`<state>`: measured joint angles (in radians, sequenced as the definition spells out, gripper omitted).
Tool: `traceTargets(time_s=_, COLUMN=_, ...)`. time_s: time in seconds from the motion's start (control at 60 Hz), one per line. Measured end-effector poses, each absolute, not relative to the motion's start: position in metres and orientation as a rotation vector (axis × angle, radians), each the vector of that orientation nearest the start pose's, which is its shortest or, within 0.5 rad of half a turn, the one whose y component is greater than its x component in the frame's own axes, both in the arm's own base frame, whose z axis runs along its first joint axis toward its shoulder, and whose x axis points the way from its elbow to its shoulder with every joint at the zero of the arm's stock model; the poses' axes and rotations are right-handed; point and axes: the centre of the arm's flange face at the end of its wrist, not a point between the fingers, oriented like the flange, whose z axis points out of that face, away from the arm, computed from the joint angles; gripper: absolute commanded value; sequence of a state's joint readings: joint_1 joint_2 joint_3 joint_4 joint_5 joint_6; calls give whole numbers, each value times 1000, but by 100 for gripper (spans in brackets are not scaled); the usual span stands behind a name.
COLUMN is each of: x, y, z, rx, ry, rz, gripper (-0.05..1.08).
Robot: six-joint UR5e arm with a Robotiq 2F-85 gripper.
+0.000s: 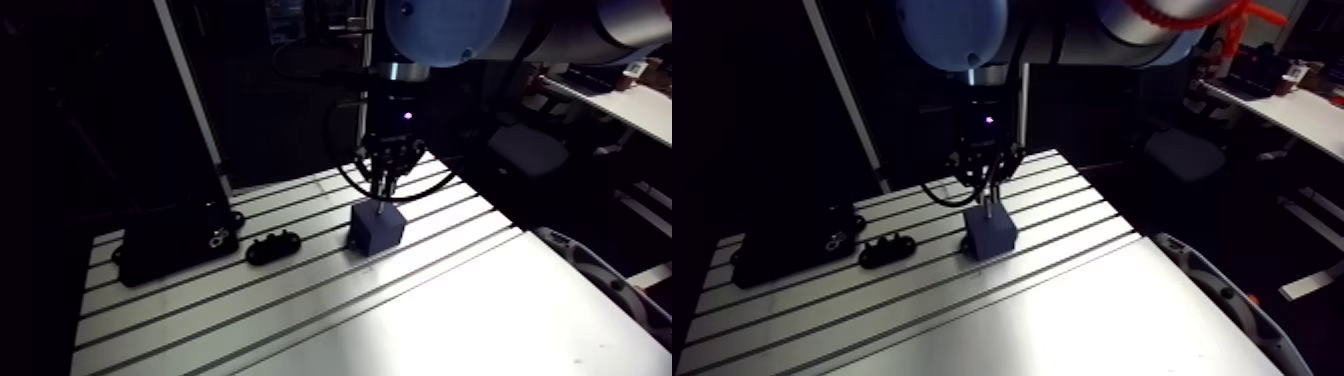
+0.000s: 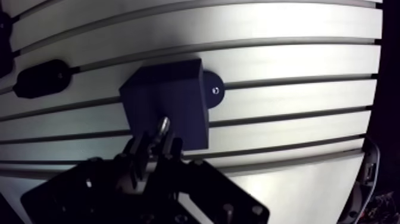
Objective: Pick up the M10 bolt and insert it into the hole until fully seated.
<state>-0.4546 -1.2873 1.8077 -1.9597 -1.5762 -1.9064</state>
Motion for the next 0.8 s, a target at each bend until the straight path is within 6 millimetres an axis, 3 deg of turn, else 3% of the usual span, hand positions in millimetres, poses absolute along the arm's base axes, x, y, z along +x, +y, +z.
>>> traceTargets(time_s=0.8, x=-546, y=121, z=260, rx=184, ry=3006, rz=-68, gripper=108)
